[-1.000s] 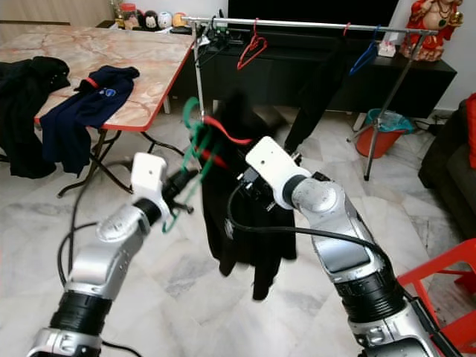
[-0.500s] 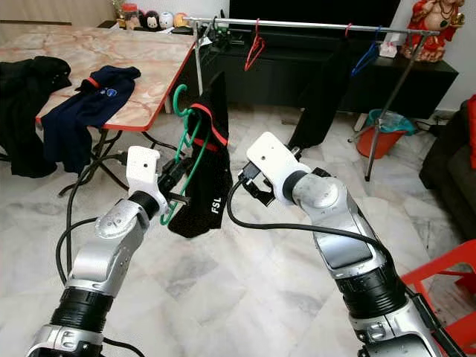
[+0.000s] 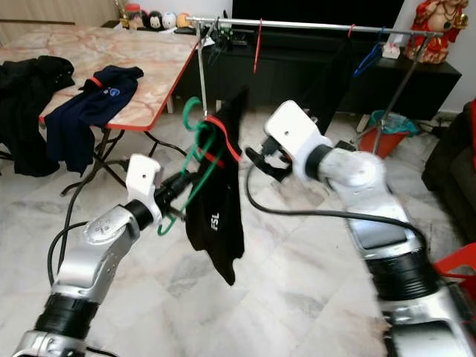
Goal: Hang hanger
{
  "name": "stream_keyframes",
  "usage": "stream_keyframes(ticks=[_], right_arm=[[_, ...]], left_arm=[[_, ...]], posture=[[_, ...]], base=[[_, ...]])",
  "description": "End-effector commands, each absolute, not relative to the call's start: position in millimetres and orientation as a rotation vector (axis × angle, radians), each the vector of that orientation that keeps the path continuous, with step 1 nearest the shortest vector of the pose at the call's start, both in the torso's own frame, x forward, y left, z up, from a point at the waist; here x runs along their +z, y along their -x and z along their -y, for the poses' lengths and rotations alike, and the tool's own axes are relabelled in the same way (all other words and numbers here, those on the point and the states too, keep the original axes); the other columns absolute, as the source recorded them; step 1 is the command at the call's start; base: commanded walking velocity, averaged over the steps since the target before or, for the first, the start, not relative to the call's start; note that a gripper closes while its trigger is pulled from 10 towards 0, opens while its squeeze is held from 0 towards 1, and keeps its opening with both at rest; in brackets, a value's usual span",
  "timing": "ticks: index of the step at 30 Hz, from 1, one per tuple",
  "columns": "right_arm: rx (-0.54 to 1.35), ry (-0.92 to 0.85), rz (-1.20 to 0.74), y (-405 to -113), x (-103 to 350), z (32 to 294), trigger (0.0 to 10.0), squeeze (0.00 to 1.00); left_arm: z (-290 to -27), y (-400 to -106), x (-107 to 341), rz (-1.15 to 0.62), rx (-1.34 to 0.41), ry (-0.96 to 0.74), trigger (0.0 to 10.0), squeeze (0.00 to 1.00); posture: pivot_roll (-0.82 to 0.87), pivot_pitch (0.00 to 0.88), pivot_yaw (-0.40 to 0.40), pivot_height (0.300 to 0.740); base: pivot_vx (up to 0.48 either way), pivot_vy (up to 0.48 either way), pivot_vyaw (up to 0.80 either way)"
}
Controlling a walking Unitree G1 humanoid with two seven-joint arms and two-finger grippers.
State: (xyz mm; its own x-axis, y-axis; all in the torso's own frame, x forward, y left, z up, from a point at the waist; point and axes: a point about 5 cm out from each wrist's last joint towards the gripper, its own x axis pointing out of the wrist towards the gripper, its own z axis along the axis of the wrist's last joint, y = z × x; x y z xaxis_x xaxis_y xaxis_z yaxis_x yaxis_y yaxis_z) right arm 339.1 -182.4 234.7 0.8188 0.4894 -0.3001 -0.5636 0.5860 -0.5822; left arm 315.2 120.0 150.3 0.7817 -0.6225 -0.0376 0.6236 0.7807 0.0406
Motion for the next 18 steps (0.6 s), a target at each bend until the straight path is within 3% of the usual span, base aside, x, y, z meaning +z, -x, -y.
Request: stream_keyframes(ticks=[1,13,18], right_arm=[[0.66,0.729,-0.123,-339.2,231.0,185.2,10.0,0.0],[0.865,0.758,-0.251,-331.3,216.4,228.9,10.0,0.0],[0.923,0.698,-0.26,-329.3,213.9,233.8,10.0,0.0]], left_arm=[[-111.6,-309.6,162.3,0.02,-0.767,-0.052,10.0,0.0],[-120.6,-284.7,155.1,-0.084,-1.014,0.02,10.0,0.0],[-120.7,-279.5,153.7,-0.114,-1.074,0.019,10.0,0.0]], posture=[[0.11,0.0,-0.052,0.74],[0.11,0.0,-0.049,0.74],[0.11,0.0,-0.048,0.74]], base=[[0.0,0.0,0.0],[0.0,0.0,0.0],[0.0,0.0,0.0]])
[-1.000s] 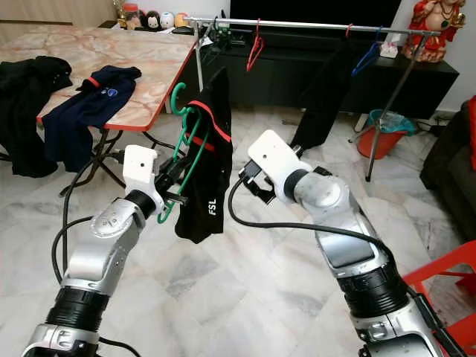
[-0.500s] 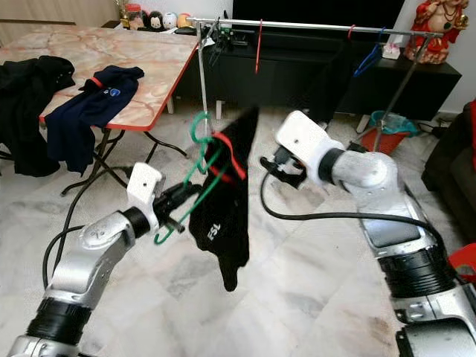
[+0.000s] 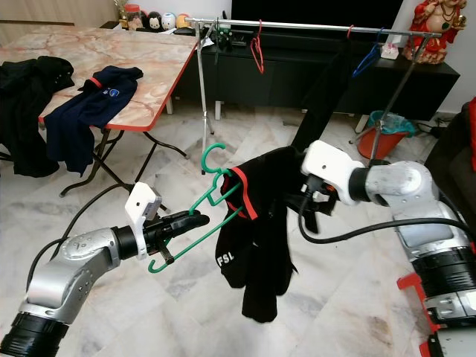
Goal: Hang hanger
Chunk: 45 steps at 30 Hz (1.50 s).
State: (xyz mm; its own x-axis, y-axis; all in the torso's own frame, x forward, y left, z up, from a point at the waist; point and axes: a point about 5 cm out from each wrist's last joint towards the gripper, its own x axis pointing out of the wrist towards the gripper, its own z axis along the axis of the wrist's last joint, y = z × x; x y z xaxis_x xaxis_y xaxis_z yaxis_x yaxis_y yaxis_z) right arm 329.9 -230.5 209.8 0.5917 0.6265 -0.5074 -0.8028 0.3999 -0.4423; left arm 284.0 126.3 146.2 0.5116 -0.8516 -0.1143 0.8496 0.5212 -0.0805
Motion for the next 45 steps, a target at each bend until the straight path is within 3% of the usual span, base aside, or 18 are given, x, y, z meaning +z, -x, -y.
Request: stream_keyframes(ticks=[1,12,19,20,21,22,23,26,27,28,45], right_arm=[[0.933,0.673,-0.252,-330.2,214.6,234.3,10.0,0.0],[1.081,0.65,-0.218,-332.1,228.7,235.2,10.0,0.0],[1.167,0.655,-0.305,-331.4,215.0,234.7,10.0,0.0],[1.222,0.642,-0.342,-328.5,208.1,232.9,10.0,0.57],[1.222,0.642,-0.342,-328.5,208.1,232.9,10.0,0.57],[1.259,0.635,-0.365,-326.4,203.8,232.1,10.0,0.83],[1.268,0.643,-0.382,-326.2,200.2,232.3,10.0,0.99],[1.261,0.66,-0.396,-328.9,194.3,232.2,10.0,0.96],[1.258,0.661,-0.398,-330.0,192.3,231.4,10.0,0.65],[1.263,0.662,-0.4,-331.0,189.9,229.7,10.0,0.0],[1.334,0.654,-0.405,-333.3,171.8,214.5,10.0,0.0]], left_arm=[[-120.1,-277.5,153.9,-0.124,-1.1,0.018,10.0,0.0],[-124.0,-265.8,143.5,-0.238,-1.209,-0.083,10.0,0.0],[-123.6,-264.0,146.3,-0.249,-1.251,-0.081,10.0,0.0],[-123.8,-262.8,146.4,-0.255,-1.267,-0.089,10.0,0.0],[-123.8,-262.8,146.4,-0.255,-1.267,-0.089,10.0,0.0],[-124.0,-261.7,146.3,-0.259,-1.278,-0.092,10.0,0.0],[-124.3,-261.1,146.3,-0.261,-1.281,-0.095,10.0,0.0],[-124.8,-260.5,146.8,-0.261,-1.286,-0.099,10.0,0.0],[-124.9,-260.1,147.2,-0.261,-1.289,-0.098,10.0,0.0],[-124.8,-259.2,148.0,-0.262,-1.294,-0.098,10.0,0.0],[-119.0,-251.2,150.6,-0.259,-1.359,-0.102,10.0,0.0]], posture=[[0.11,0.0,-0.044,0.74],[0.09,0.0,-0.037,0.74],[0.09,0.0,-0.037,0.74],[0.09,0.0,-0.038,0.74],[0.09,0.0,-0.038,0.74],[0.09,0.0,-0.039,0.74],[0.09,0.0,-0.04,0.74],[0.1,0.0,-0.042,0.74],[0.1,0.0,-0.043,0.74],[0.11,0.0,-0.047,0.74],[0.13,0.0,-0.055,0.74]], base=[[0.0,0.0,0.0],[0.0,0.0,0.0],[0.0,0.0,0.0],[0.0,0.0,0.0],[0.0,0.0,0.0],[0.0,0.0,0.0],[0.0,0.0,0.0],[0.0,0.0,0.0],[0.0,0.0,0.0],[0.0,0.0,0.0],[0.0,0.0,0.0]])
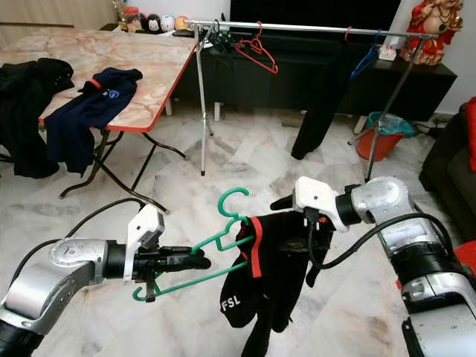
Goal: Hang hanger
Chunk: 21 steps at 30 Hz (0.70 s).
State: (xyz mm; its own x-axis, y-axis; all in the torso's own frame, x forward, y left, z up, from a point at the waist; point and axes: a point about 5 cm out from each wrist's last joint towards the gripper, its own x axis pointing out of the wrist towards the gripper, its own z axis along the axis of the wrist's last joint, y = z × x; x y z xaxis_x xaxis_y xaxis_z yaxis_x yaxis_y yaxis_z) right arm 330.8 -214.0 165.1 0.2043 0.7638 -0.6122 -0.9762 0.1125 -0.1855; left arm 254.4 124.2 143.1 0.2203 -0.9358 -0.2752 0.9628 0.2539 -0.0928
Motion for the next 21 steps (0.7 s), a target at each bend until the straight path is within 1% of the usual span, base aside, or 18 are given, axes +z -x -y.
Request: stream_keyframes(ticks=[1,3,4,5,21], right_arm=[[1.335,0.652,-0.406,-333.2,171.4,214.6,10.0,0.0],[1.341,0.649,-0.41,-333.0,170.6,214.8,10.0,0.0],[1.355,0.64,-0.418,-331.9,169.7,214.9,7.0,0.0],[1.366,0.63,-0.424,-331.3,168.8,214.9,0.0,0.0],[1.394,0.557,-0.438,-332.0,161.1,211.7,0.0,0.0]], left_arm=[[-118.8,-251.0,150.4,-0.26,-1.359,-0.102,10.0,0.0],[-118.5,-251.0,150.0,-0.259,-1.358,-0.104,10.0,0.0],[-118.3,-251.3,149.8,-0.259,-1.358,-0.105,10.0,0.0],[-118.1,-251.7,149.9,-0.258,-1.357,-0.106,10.0,0.0],[-116.7,-252.2,150.2,-0.256,-1.354,-0.1,10.0,0.0]], posture=[[0.12,0.0,-0.056,0.74],[0.12,0.0,-0.056,0.74],[0.12,0.0,-0.057,0.74],[0.12,0.0,-0.057,0.74],[0.14,0.0,-0.064,0.74]], base=[[0.0,0.0,0.0],[0.0,0.0,0.0],[0.0,0.0,0.0],[0.0,0.0,0.0],[0.0,0.0,0.0]])
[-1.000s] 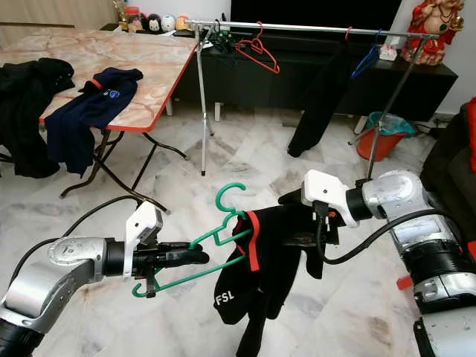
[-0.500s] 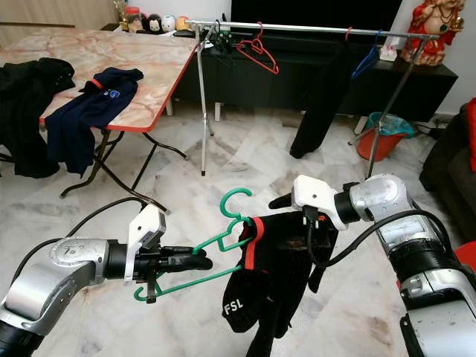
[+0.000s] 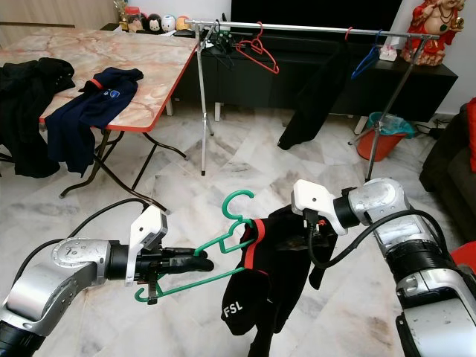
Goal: Hang hanger
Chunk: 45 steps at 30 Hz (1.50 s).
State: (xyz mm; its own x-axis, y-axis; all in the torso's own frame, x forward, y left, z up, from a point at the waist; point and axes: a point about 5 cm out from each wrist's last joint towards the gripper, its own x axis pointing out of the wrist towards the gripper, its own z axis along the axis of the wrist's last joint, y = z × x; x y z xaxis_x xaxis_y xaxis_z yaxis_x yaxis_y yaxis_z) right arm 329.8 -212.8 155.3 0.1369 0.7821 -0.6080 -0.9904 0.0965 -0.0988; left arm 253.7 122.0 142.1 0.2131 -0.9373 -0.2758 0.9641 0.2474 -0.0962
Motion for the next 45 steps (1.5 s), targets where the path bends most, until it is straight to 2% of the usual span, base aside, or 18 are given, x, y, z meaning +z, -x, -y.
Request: stream_keyframes(ticks=[1,14,41,42,45], right_arm=[[1.395,0.554,-0.439,-332.0,160.3,211.0,0.0,0.0],[1.427,0.485,-0.462,-328.3,148.7,206.2,0.0,0.0],[1.462,0.467,-0.471,-325.8,144.2,200.9,0.0,0.0],[1.466,0.467,-0.472,-325.5,143.6,200.2,0.0,0.0],[1.468,0.467,-0.472,-325.3,143.2,199.7,0.0,0.0]], left_arm=[[-116.6,-252.3,150.3,-0.256,-1.355,-0.1,10.0,0.0],[-114.1,-254.3,151.8,-0.241,-1.367,-0.113,10.0,0.0],[-111.7,-257.5,151.2,-0.242,-1.384,-0.149,10.0,0.0],[-111.3,-257.7,151.2,-0.245,-1.39,-0.147,10.0,0.15],[-111.1,-257.7,151.1,-0.247,-1.394,-0.145,10.0,0.15]], posture=[[0.14,0.0,-0.064,0.74],[0.14,0.0,-0.059,0.74],[0.14,0.0,-0.064,0.74],[0.14,0.0,-0.063,0.74],[0.14,0.0,-0.063,0.74]], base=[[0.0,0.0,0.0],[0.0,0.0,0.0],[0.0,0.0,0.0],[0.0,0.0,0.0],[0.0,0.0,0.0]])
